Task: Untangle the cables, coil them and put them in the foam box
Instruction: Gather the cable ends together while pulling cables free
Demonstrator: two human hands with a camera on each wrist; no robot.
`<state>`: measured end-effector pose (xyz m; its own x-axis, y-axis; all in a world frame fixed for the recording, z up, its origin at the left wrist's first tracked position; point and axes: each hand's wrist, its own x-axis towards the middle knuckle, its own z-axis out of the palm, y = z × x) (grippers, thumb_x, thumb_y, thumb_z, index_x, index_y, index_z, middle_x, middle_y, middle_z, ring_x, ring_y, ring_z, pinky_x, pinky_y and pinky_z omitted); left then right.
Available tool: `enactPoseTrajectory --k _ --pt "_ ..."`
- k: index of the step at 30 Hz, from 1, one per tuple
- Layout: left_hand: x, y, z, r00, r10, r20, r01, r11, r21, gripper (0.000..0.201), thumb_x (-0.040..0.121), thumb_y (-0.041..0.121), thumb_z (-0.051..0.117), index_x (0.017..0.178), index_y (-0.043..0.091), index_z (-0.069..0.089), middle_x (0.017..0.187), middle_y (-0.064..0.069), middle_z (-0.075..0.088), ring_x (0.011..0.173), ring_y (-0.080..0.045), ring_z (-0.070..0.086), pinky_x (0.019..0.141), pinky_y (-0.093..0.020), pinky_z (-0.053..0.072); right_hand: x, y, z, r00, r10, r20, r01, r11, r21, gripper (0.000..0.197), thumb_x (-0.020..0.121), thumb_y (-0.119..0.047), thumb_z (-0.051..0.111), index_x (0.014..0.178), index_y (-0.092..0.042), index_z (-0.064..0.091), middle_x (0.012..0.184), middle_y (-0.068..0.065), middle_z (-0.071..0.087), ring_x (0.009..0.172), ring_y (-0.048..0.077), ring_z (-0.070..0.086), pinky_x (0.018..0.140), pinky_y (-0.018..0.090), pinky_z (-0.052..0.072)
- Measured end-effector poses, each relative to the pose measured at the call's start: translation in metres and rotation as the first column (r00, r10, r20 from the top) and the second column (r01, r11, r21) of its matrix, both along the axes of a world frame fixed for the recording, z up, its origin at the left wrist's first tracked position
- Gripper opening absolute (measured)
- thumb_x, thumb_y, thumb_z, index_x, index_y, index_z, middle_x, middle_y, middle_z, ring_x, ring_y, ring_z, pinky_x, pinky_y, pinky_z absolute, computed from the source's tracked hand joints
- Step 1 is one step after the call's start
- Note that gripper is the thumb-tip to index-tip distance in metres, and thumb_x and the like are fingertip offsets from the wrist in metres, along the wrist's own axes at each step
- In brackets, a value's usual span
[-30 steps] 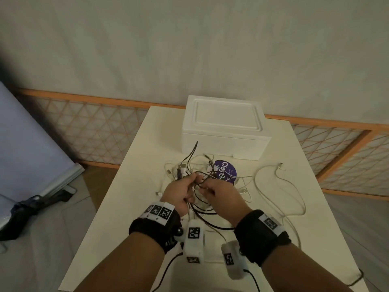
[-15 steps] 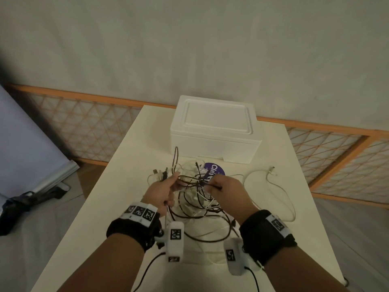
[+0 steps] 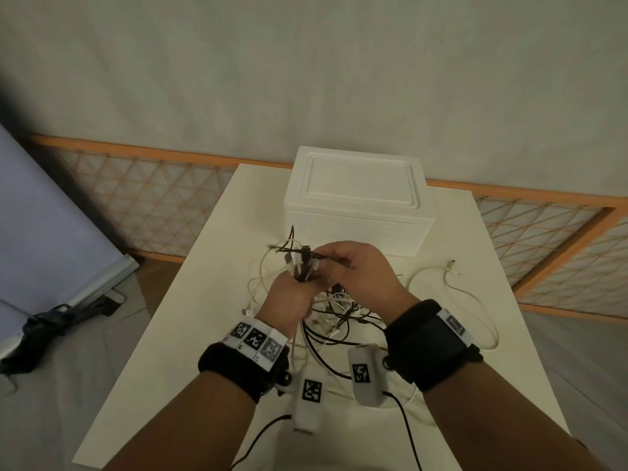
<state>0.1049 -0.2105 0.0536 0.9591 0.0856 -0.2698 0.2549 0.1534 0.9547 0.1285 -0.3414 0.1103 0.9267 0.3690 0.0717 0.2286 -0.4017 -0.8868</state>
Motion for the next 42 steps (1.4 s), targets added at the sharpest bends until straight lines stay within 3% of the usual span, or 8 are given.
enactPoseTrajectory --k 9,13,17,20,23,27,36,42 --pt "-0.01 0.003 0.0 0.985 0.081 -0.15 -0.087 0.996 -0.036 0.05 0.089 0.045 0.06 0.053 0.011 0.053 0.054 -0.008 0.056 0.031 -0.012 0.027 0.038 -0.02 0.021 0.003 -0.01 -0.007 0.989 -0.077 -0.126 0.094 0.986 0.139 0.039 0.085 0.011 0.051 0.102 -0.022 0.064 0.088 -0.002 0.071 0.08 0.011 0.067 0.079 0.028 0.053" --pt "-0.025 0.023 -0.014 0.987 0.098 -0.131 -0.088 0.993 0.081 0.024 0.089 0.034 0.065 0.082 0.011 0.07 0.078 -0.014 0.064 0.032 -0.011 0.028 0.039 -0.021 0.023 0.002 -0.023 -0.011 0.987 -0.096 -0.128 0.119 0.975 0.19 0.041 0.085 0.015 0.049 0.091 -0.022 0.064 0.084 -0.003 0.071 0.085 0.009 0.069 0.078 0.023 0.053" --pt "-0.038 0.041 -0.018 0.965 0.201 -0.168 -0.206 0.978 -0.013 0.02 0.084 0.006 0.068 0.07 0.012 0.055 0.044 0.003 0.036 0.032 -0.008 0.026 0.038 -0.018 0.022 0.004 -0.038 -0.013 0.973 -0.193 -0.122 0.216 0.952 0.216 0.035 0.083 0.015 0.05 0.088 -0.016 0.064 0.085 0.0 0.071 0.068 -0.003 0.064 0.069 0.02 0.05" --pt "-0.043 0.048 -0.015 0.945 0.257 -0.203 -0.3 0.927 -0.224 0.039 0.088 0.004 0.06 0.059 0.017 0.038 0.045 0.004 0.028 0.031 -0.007 0.021 0.035 -0.017 0.02 0.004 -0.04 -0.013 0.966 -0.237 -0.107 0.256 0.938 0.234 0.036 0.083 0.015 0.049 0.085 -0.018 0.063 0.085 0.0 0.071 0.061 -0.002 0.06 0.064 0.021 0.048" --pt "-0.042 0.039 0.004 0.96 0.192 -0.202 -0.258 0.886 -0.386 0.041 0.094 0.024 0.055 0.058 0.019 0.036 0.048 0.002 0.036 0.031 -0.007 0.021 0.034 -0.018 0.022 -0.005 -0.022 -0.007 0.987 -0.147 -0.066 0.156 0.972 0.173 0.03 0.082 0.011 0.056 0.085 -0.018 0.063 0.082 -0.006 0.071 0.066 -0.005 0.062 0.065 0.013 0.047" --pt "-0.038 0.018 0.018 0.978 0.142 -0.156 -0.174 0.962 -0.211 0.035 0.097 0.035 0.051 0.082 0.006 0.062 0.083 -0.011 0.073 0.033 -0.007 0.024 0.037 -0.019 0.025 -0.021 0.008 -0.013 0.994 0.074 0.082 -0.069 0.995 -0.067 0.022 0.084 0.0 0.062 0.088 -0.022 0.062 0.081 -0.016 0.068 0.078 -0.007 0.063 0.07 0.007 0.045" --pt "-0.039 0.029 0.031 0.989 0.097 -0.115 -0.129 0.94 -0.316 0.021 0.098 0.025 0.048 0.105 0.015 0.065 0.114 0.002 0.071 0.034 -0.004 0.021 0.035 -0.016 0.022 -0.03 -0.004 -0.04 0.995 0.069 -0.071 -0.071 0.997 -0.031 0.024 0.082 -0.007 0.068 0.094 -0.02 0.051 0.072 -0.003 0.062 0.061 0.002 0.057 0.058 0.016 0.046" --pt "-0.032 0.049 0.044 0.987 0.154 -0.041 -0.158 0.906 -0.392 0.027 0.097 0.03 0.045 0.112 0.017 0.063 0.113 0.004 0.071 0.031 -0.001 0.023 0.033 -0.013 0.023 -0.024 -0.039 -0.072 0.999 0.026 -0.036 -0.04 0.893 -0.449 0.014 0.09 -0.028 0.061 0.081 -0.017 0.064 0.075 -0.006 0.062 0.07 0.004 0.054 0.067 0.021 0.043"
